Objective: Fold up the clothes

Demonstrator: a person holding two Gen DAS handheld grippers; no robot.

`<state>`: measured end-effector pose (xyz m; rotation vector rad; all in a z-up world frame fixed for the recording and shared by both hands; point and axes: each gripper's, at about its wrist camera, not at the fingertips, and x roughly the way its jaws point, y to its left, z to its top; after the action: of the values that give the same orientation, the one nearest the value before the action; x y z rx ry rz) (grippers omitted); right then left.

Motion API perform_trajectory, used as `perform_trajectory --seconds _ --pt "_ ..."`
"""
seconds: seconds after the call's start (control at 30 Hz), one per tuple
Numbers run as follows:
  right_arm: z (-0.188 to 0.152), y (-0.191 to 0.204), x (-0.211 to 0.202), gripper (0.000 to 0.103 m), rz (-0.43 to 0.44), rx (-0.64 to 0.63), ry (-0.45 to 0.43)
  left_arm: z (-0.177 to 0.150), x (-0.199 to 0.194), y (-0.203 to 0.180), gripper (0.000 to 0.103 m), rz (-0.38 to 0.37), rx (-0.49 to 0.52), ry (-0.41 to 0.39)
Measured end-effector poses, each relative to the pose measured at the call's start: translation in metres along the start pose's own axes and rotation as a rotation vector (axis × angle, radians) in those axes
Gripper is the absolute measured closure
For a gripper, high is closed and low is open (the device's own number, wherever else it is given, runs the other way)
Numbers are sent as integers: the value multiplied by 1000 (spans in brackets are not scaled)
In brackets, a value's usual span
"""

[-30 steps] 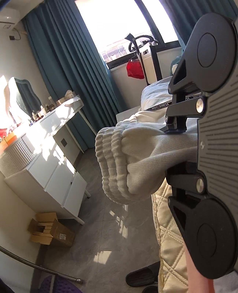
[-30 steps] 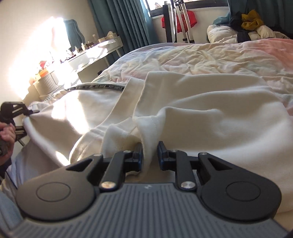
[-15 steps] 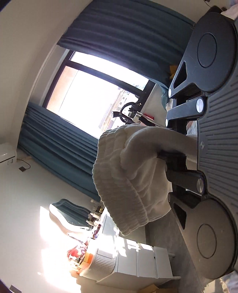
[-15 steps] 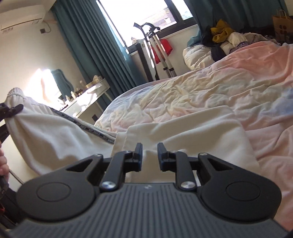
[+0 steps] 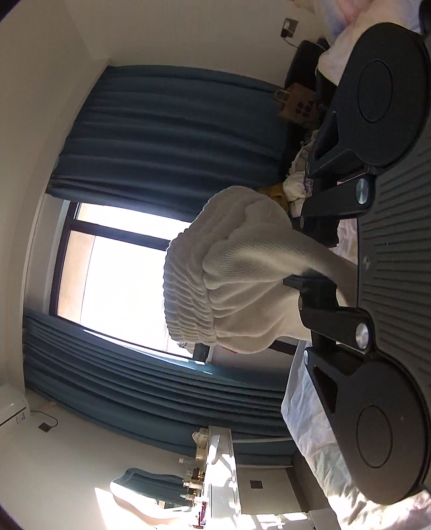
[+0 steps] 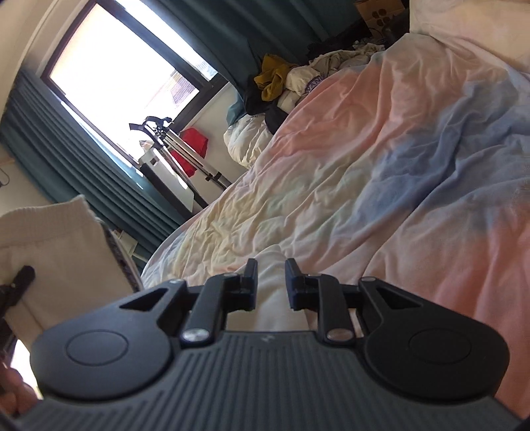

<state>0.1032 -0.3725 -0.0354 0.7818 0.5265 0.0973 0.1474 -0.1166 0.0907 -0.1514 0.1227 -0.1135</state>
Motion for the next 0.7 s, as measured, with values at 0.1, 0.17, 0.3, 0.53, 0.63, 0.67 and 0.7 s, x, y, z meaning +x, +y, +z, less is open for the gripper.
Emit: perform_trajectory --seconds 0.1,0.17,0.3,0.53,0.63,0.67,0.7 --pt "9 -12 -1 81 5 40 -9 -46 14 -42 87 -64 104 91" --pt "13 -20 2 81 20 62 11 -81 20 -69 87 -104 185 158" --pt "14 -29 14 81 62 87 98 -125 23 -100 87 -137 320 193" --pt "16 -32 18 81 138 149 114 -156 19 -65 75 -207 449 245" --pt "17 -35 20 81 176 188 118 -158 21 -47 42 -210 510 281" --pt "17 -36 20 81 188 201 119 -158 21 -39 38 -215 524 296" --pt "18 -36 21 80 196 215 122 -158 20 -32 38 -229 536 310"
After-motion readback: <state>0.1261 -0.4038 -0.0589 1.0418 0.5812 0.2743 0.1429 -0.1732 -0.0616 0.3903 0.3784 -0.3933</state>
